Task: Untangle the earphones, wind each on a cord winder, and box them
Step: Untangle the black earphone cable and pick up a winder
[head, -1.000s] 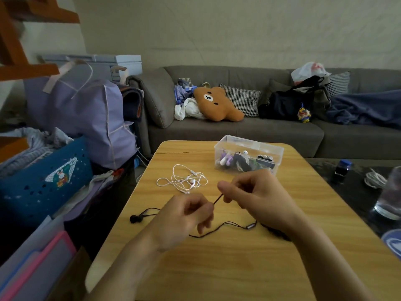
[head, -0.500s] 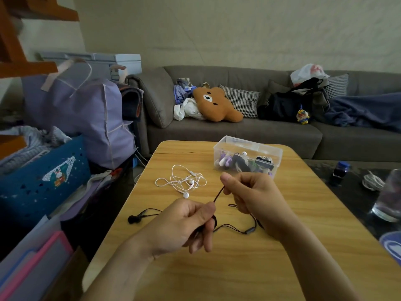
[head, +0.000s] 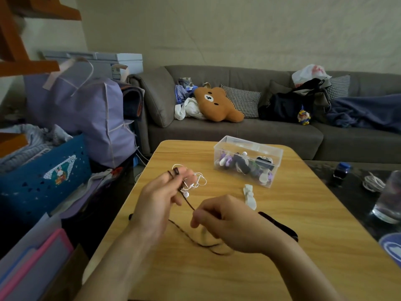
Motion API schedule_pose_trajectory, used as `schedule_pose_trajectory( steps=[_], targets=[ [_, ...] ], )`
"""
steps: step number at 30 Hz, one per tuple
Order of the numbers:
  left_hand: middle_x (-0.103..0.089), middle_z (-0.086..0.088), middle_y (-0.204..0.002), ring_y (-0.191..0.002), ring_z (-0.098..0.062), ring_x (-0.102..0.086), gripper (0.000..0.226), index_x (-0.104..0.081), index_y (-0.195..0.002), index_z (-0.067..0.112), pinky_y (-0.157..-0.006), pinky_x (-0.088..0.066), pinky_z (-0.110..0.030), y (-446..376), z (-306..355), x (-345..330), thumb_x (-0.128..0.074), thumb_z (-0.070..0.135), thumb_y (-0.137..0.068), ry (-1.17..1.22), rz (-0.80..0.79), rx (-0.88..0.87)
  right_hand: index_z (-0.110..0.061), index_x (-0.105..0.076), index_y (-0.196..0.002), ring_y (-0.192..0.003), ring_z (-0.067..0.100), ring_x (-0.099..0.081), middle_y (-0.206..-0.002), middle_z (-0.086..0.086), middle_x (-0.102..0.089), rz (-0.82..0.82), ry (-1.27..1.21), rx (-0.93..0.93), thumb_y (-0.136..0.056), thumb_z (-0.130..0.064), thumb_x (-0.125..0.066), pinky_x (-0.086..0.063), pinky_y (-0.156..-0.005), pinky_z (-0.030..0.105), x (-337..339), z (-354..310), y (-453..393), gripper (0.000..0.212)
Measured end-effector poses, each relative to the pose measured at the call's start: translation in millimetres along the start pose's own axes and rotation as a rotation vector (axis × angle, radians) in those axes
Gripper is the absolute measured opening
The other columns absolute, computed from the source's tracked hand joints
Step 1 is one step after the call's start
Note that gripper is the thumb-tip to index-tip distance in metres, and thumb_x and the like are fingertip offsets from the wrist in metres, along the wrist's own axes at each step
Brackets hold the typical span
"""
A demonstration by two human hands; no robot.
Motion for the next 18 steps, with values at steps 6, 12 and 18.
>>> schedule_pose_trajectory(
  steps=[6, 12, 18],
  targets=[
    [-0.068, 0.011, -0.081, -0.066, 0.0, -0.05, 0.03, -0.07, -0.108, 0.029, -0.066, -0.043, -0.018, 6, -18, -20, -0.043, 0.04, -0.098, -0.507, -0.232, -0.132, -0.019, -0.073, -0.085, -0.05, 0.003, -0.038, -0.056, -0.009, -0.05, 0.267, -0.123, 0.129, -0.098, -0.035, -0.059, -0.03, -0.049, 0.019, 32, -10, 7, 0.025],
    [-0.078, -0.003, -0.094, -0.079, -0.008, -0.071, 0.022, -0.074, -0.102, 0.008, -0.06, -0.04, -0.024, 11, -19, -31, -0.053, 0.009, -0.1, -0.432, -0.342, -0.021, -0.018, -0.076, -0.081, -0.05, 0.01, -0.039, -0.056, -0.002, -0.052, 0.339, -0.143, 0.129, -0.097, -0.034, -0.061, -0.032, -0.049, 0.026, 52, 5, 16, 0.027],
    [-0.068, -0.008, -0.087, -0.071, -0.016, -0.059, 0.031, -0.062, -0.093, 0.006, -0.06, -0.035, -0.026, 24, -21, -44, -0.049, 0.032, -0.101, -0.226, -0.61, 0.146, -0.019, -0.075, -0.076, -0.053, 0.02, -0.044, -0.059, 0.009, -0.058, 0.381, -0.208, 0.12, -0.094, -0.034, -0.066, -0.036, -0.052, 0.031, 53, 11, 14, 0.026]
  ],
)
Point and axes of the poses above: each hand's wrist, its own y-axis away from the middle knuckle, its own x-axis out of the back of the hand, z = x × y, the point moved 6 cm from there along -y, towards the middle knuckle
